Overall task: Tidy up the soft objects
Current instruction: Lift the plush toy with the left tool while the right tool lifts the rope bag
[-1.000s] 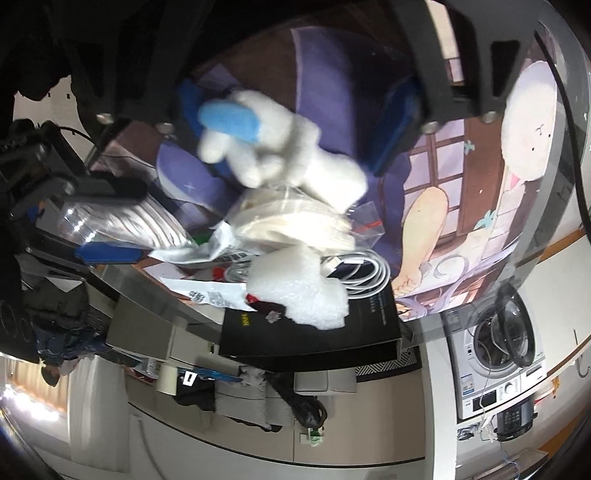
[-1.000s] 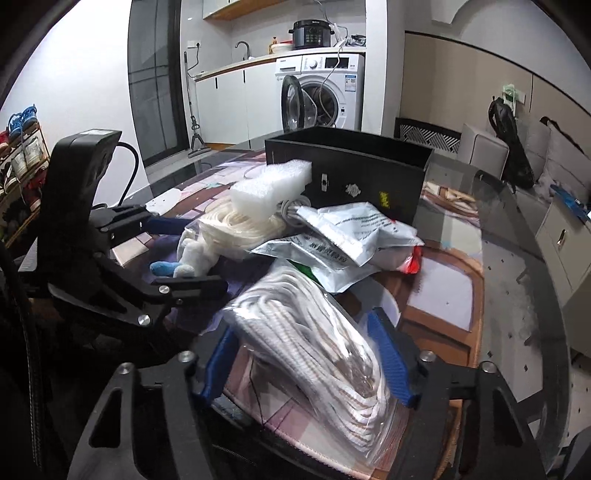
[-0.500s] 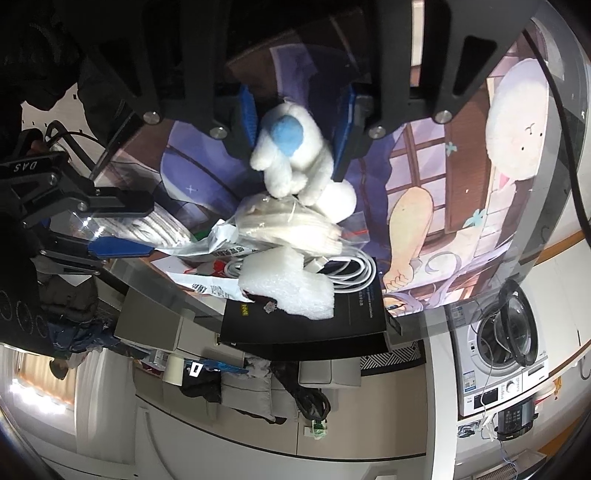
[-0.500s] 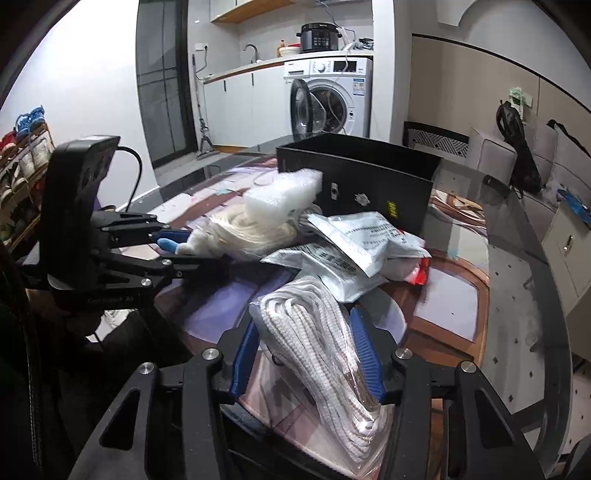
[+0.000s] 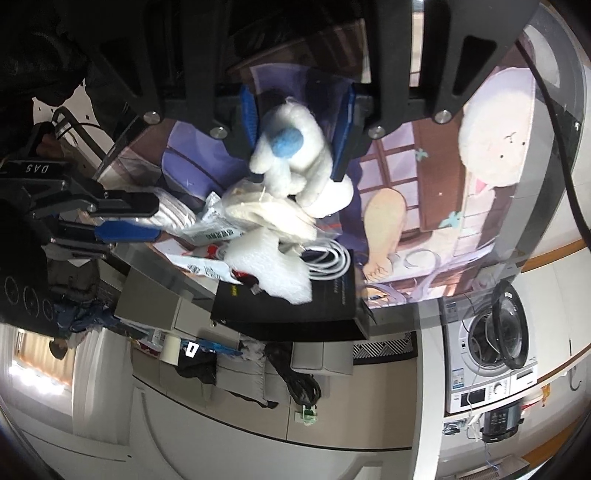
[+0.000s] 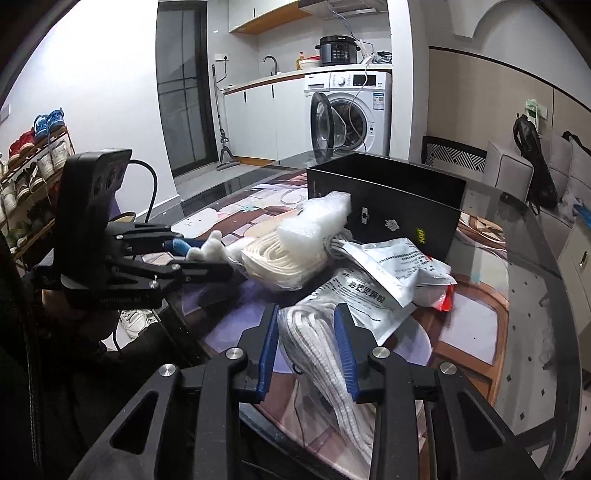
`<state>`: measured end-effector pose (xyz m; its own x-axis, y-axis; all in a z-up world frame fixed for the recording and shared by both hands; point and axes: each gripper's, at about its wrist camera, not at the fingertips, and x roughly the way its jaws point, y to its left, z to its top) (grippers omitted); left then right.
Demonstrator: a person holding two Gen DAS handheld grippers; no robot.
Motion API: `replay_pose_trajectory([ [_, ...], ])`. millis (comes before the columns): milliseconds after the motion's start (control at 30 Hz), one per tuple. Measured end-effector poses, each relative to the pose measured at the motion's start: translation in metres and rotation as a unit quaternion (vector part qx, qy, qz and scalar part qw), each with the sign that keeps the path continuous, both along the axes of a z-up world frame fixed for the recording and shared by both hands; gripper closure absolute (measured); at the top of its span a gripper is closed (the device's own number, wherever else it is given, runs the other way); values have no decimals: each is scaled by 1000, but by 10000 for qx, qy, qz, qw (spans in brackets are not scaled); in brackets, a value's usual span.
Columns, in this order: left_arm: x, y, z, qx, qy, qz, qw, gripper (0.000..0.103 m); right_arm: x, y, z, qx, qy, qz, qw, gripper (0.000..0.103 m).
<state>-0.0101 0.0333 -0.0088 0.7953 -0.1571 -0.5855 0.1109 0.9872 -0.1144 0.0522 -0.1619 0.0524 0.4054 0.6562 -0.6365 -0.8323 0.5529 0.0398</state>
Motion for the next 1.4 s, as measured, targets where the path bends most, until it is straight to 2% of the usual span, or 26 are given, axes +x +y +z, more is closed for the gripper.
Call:
replay_pose_trajectory([
  [133,0,2,0,-33,-15,-7,10000,69,-1,5,-5,-351,-196,-106,9991,71],
  [200,0,3,1,-33,-35,-13,10000,69,-2,8,-8,-567,-264,-90,9980,54],
  [300,-3,3,3,-53,-97,-20,9999,69,-3,4,-8,-637,-343,-67,9974,43],
  [500,-6,6,6,-146,-224,30,9996,69,11,-12,-8,-751,-223,-125,9968,19],
  [633,-7,6,8,-144,-253,57,9996,69,23,-22,-11,-739,78,-48,9972,18],
  [767,-7,8,9,-145,-269,69,9995,69,24,-34,2,-386,198,52,9990,18],
  [967,-6,7,10,-150,-285,65,9995,69,27,-54,-3,-862,183,-173,9960,17],
  [1067,-5,7,11,-154,-289,57,9994,69,25,-50,-10,-1305,-81,-185,9912,17],
  [1400,-6,9,16,-167,-348,80,9992,69,35,-15,-29,-1390,69,374,9896,11],
])
